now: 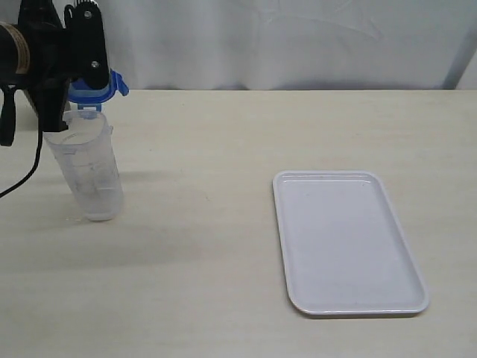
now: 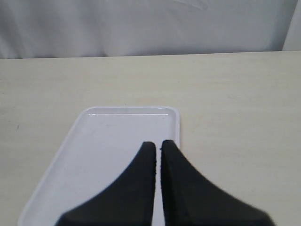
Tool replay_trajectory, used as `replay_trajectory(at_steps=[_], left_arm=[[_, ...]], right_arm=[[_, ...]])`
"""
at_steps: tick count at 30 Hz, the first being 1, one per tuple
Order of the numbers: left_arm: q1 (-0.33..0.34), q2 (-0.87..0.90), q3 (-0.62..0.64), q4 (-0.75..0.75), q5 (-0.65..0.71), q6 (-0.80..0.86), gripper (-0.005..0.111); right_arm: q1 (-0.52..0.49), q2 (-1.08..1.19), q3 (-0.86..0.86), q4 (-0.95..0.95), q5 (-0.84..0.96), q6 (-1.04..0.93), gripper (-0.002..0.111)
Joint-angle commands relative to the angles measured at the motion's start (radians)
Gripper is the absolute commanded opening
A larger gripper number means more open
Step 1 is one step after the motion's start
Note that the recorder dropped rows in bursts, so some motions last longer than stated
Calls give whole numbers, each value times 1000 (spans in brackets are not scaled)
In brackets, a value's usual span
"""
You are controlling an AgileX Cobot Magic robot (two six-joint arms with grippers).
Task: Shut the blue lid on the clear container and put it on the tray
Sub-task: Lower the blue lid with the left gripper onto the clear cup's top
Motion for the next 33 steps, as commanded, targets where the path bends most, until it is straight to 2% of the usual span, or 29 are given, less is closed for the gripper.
replay_trajectory(at_steps=[1,9,22,26,31,33], left_arm=[[-1,-37,2,-2,-4,-30,0],[-1,-63,4,-4,36,-87,0],[-1,-63,4,13,22,-142,0],[-1,-63,4,149,17,-213,0],[-1,-59,0,467,13,-414,0],[-1,-47,-20,505,44,-436,0]], right_arm=[[4,1,4,-1,-4,2,5],[4,1,4,-1,-4,2,5],[4,1,4,-1,-4,2,5],[4,1,4,-1,-4,2,5],[4,1,4,-1,-4,2,5],[4,1,4,-1,-4,2,5]])
